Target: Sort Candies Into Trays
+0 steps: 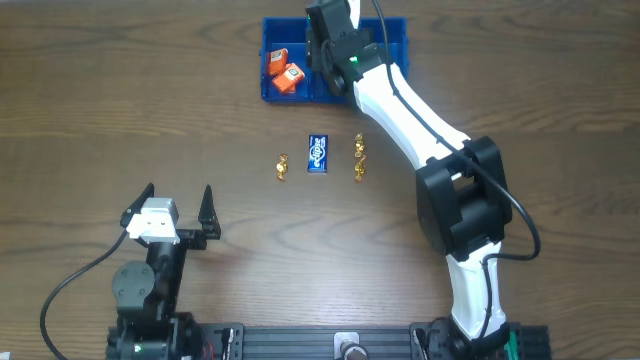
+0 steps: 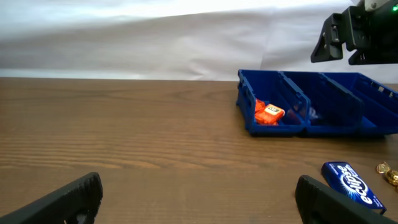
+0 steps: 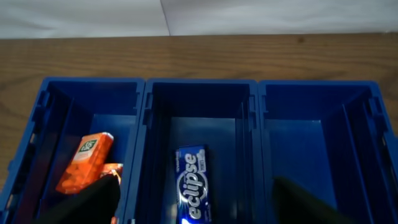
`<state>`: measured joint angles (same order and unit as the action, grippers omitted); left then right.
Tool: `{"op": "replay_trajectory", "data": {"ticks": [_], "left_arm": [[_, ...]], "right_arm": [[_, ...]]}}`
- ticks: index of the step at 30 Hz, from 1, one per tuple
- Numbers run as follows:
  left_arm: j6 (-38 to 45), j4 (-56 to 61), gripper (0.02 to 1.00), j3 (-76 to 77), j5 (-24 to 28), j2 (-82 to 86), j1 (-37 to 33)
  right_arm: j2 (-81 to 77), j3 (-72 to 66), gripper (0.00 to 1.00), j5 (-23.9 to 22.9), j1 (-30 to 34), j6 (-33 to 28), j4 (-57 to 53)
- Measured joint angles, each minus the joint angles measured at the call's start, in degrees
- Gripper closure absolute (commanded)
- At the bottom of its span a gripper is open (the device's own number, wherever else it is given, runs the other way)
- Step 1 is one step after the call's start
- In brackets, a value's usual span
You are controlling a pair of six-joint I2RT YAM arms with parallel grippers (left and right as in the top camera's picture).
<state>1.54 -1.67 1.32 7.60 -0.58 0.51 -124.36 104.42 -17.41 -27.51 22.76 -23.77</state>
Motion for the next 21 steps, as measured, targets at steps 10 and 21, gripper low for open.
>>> {"op": "replay_trajectory", "data": {"ticks": [10,21], "left_arm": [[0.0,-0.02,0.02,0.0,0.02,0.0,0.0],[0.0,0.0,0.02,0.0,0.0,0.0,0.0]], "right_arm": [[0.02,7.67,0.145,-0.04,-0.76,0.37,-16.11],[2.36,11.78,0.134,7.74,-6.45,10.86,-44.72]]}}
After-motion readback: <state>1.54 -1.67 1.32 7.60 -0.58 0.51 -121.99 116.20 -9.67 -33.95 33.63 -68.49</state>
